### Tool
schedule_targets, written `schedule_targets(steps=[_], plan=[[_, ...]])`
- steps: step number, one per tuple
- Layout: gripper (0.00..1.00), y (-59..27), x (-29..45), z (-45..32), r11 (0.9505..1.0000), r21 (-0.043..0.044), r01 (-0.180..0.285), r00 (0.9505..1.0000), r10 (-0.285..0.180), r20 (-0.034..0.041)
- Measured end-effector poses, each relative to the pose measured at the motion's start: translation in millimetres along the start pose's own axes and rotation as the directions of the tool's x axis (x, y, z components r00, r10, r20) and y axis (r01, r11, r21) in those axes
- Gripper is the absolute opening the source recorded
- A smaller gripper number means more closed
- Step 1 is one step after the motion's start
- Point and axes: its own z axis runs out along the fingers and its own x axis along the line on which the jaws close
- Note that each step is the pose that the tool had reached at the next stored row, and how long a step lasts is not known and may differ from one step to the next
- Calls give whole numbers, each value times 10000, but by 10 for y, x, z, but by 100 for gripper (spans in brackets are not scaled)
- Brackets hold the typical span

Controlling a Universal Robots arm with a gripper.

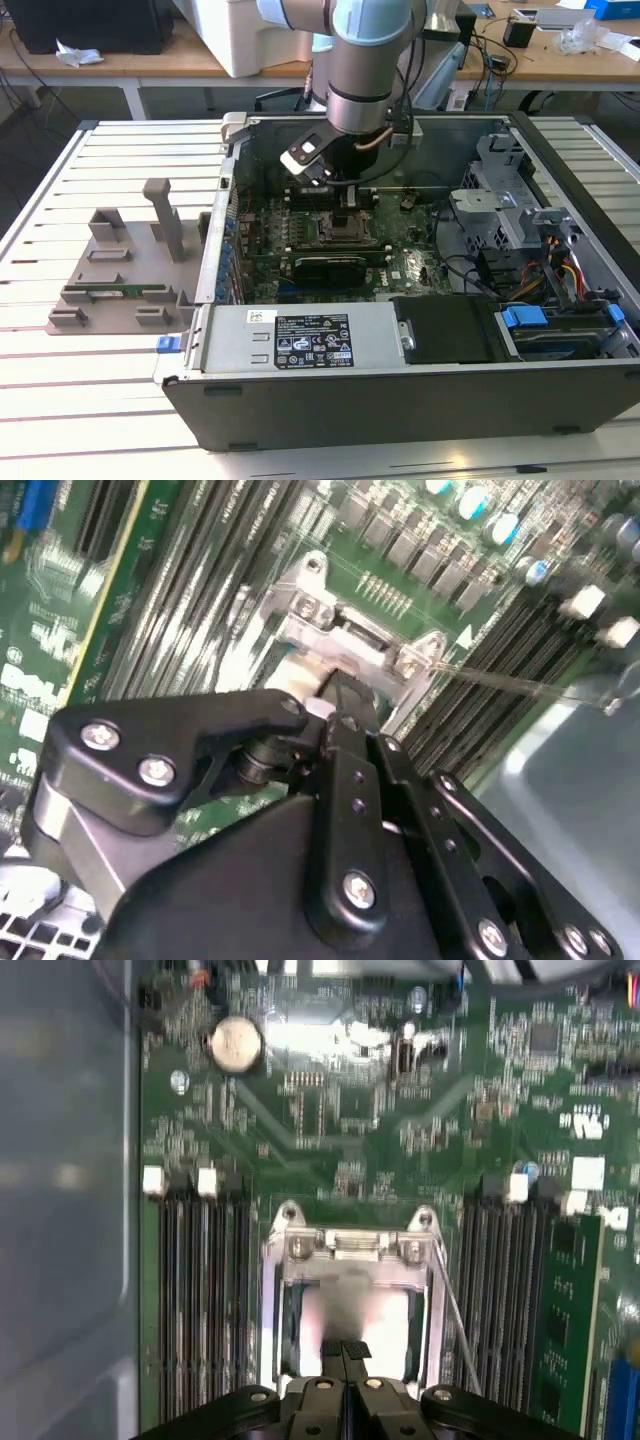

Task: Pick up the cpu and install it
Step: 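Close the cpu cover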

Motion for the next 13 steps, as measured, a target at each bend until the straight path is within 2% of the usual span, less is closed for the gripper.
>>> schedule_targets(steps=[1, 3, 6, 9, 11, 12, 13], plan=[[11, 65, -1, -4, 10000, 15, 0, 10000, 0, -1], [11, 99, -1, -41, 10000, 15, 0, 10000, 0, -2], [11, 93, 0, -201, 10000, 16, -2, 10000, 2, -2], [11, 78, 3, -475, 10000, 16, 0, 10000, 0, -1], [11, 70, 5, -617, 10000, 16, -1, 10000, 1, -2], [11, 65, 6, -712, 10000, 16, -1, 10000, 1, -1], [11, 63, 6, -741, 10000, 16, 0, 10000, 0, -2]])
